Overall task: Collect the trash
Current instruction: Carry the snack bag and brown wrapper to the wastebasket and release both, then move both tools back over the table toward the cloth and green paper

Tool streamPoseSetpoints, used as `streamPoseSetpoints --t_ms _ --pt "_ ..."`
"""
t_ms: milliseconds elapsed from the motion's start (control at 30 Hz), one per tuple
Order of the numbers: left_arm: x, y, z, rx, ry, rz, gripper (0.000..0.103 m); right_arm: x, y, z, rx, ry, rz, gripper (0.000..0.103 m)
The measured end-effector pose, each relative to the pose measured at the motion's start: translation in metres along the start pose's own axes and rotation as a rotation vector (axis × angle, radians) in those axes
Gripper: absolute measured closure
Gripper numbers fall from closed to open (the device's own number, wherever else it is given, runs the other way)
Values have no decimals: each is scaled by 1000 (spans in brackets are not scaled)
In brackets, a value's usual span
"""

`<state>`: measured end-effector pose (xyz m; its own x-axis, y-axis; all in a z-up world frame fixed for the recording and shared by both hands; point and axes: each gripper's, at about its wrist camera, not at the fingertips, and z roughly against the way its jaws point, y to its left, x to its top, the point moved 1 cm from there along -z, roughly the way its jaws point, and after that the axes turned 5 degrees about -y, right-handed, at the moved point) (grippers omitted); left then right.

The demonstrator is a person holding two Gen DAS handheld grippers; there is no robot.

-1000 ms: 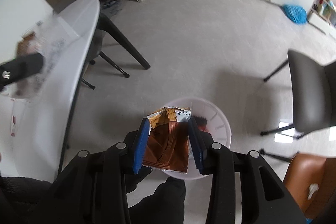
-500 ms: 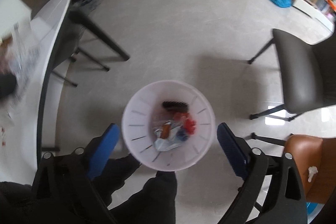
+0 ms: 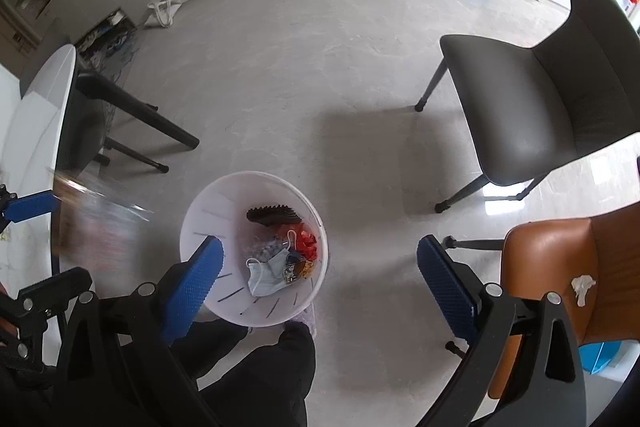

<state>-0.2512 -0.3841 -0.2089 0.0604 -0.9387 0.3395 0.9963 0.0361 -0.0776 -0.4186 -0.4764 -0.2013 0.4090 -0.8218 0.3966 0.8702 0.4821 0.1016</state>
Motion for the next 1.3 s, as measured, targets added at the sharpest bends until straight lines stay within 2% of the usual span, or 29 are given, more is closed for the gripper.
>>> streamPoseSetpoints --t_ms 100,533,733,900,1000,1100,1233,1300 --pt "0 1 4 0 -14 -2 8 1 1 -1 7 8 2 6" --pt "2 4 4 14 -33 26 8 11 10 -3 27 7 40 6" --pt "0 27 24 68 -97 115 8 25 38 8 60 -16 122 6" --pt "-16 70 61 169 -180 275 8 49 98 19 164 -42 278 6" --pt "-37 108 89 240 -221 426 8 63 145 25 229 -63 393 6" --pt "-67 145 117 316 -254 569 8 72 196 29 296 -79 509 6" --pt "-122 199 154 464 -288 755 8 75 268 30 393 -83 632 6" --pt "-148 224 168 511 -295 833 8 72 300 29 430 -75 680 6"
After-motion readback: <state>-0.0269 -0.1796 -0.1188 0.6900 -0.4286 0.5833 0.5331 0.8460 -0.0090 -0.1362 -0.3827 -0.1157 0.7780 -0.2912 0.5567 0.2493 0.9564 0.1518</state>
